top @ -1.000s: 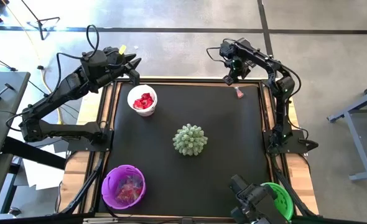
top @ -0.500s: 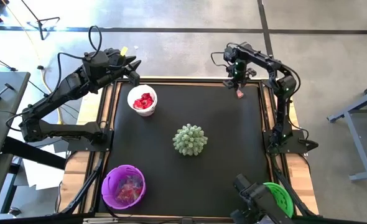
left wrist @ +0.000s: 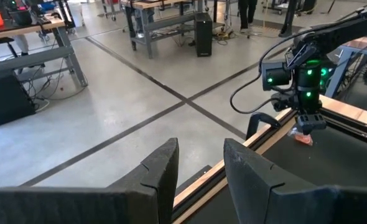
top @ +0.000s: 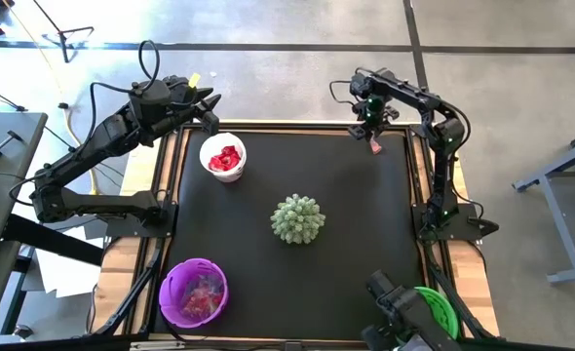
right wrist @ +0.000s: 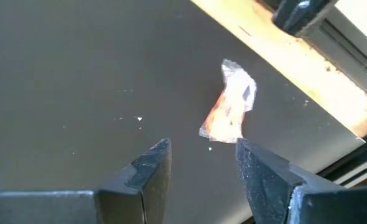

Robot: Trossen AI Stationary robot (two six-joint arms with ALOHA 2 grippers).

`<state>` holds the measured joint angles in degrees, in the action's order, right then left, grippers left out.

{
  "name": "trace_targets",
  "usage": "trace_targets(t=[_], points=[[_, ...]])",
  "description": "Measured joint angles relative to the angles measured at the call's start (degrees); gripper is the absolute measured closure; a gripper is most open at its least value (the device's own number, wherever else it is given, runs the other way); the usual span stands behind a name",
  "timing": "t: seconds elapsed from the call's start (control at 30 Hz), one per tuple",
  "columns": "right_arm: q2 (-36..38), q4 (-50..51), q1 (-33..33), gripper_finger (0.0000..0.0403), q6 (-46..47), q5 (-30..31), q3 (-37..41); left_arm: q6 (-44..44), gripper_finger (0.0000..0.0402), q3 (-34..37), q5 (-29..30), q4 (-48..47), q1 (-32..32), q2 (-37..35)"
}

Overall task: Organize candy in baskets
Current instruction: Adjust the green bucket on the table

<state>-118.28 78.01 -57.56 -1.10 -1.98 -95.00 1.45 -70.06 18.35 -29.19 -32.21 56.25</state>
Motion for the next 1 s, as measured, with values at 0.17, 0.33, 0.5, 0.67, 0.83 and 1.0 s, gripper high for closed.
trace_targets(t=[0.17,0.33,0.5,0.67,0.83,1.0], points=[[0.02,-0.86,-1.08,0.0227,0.0,0.24,0.0,0.43,0.0288,0.0,0.0,0.0,0.0,0.0],[0.02,-1.54,-1.66,0.0227,0.09,-0.07,-0.02,1.49,0.0288,0.0,-0.85,0.0,-0.01,0.0],[0.02,-0.24,-1.55,0.0227,0.15,-0.09,-0.02,2.42,0.0288,0.0,-3.34,0.0,0.02,0.02],[0.04,0.14,-1.48,0.0227,0.13,-0.15,-0.02,2.45,0.0288,0.0,-3.41,-0.04,0.0,0.02],[0.09,-2.04,-1.59,0.0227,-0.51,-3.26,0.3,2.45,0.0288,0.0,-3.43,-0.11,0.0,0.02],[0.09,-3.33,-2.04,0.0227,-0.46,-7.86,1.75,2.47,0.0288,0.0,-4.11,-0.59,0.0,0.02]])
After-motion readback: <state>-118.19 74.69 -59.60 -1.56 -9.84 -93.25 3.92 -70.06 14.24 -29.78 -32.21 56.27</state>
